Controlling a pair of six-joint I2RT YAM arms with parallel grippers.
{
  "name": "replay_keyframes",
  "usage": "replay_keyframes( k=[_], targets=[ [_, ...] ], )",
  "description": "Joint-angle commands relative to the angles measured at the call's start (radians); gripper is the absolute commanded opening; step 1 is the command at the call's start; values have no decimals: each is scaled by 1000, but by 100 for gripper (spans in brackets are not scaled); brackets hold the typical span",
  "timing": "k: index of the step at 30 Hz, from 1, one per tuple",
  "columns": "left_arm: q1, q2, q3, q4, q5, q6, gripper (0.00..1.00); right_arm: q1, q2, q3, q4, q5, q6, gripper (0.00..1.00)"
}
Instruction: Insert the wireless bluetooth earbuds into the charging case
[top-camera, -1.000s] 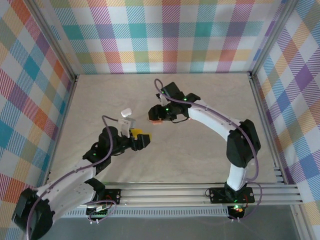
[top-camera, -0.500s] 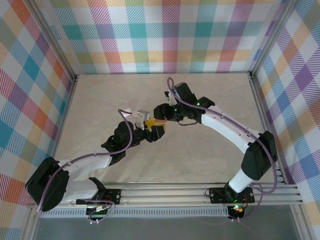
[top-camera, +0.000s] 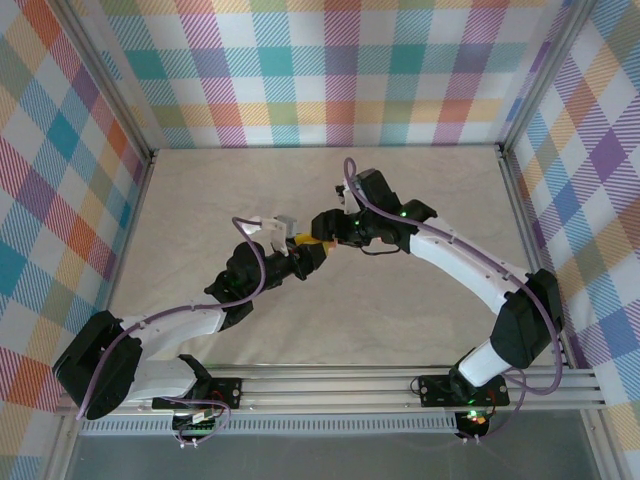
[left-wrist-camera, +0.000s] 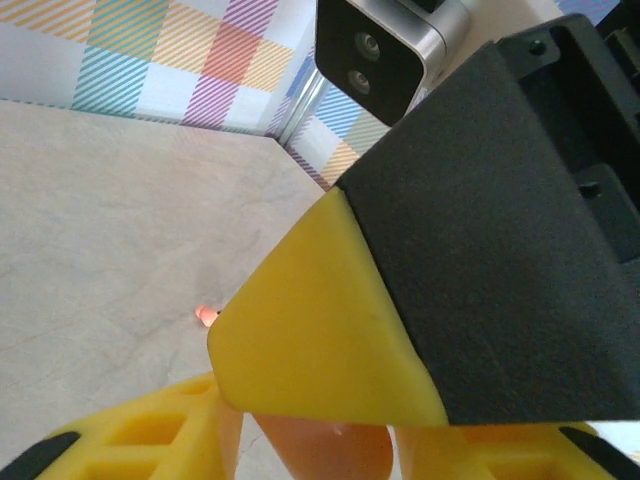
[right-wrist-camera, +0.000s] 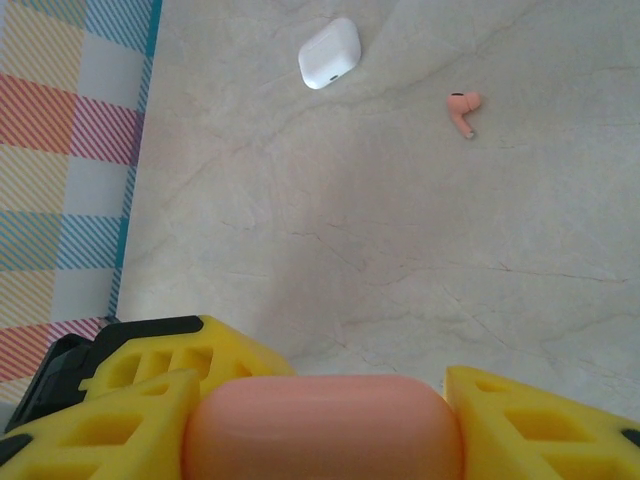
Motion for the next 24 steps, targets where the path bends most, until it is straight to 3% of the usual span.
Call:
replay_keyframes(
  k=[1,6,8,11,15,24],
  targets=[
    [-7,-3,42,46,1,6,40,-2,-47,-16,63,-55,29,54],
    [-7,3,60,26,-5,-2,17,-1,-66,-31,70,-64,39,55],
    [-8,1,58,24,-12,-12,11,-2,-82,-41,74,-59,38,62],
    [-8,-11,60,6,-17,-22,8,-6,-132,-66,117,-65,34,72],
    [6,-62,75,-75,20,-7,0,-34,-237,-99,171,-75,15,74],
    [107,-243,128,-163,186,-38,0,-93,-390,-161,285,-230,-57,78]
  ],
)
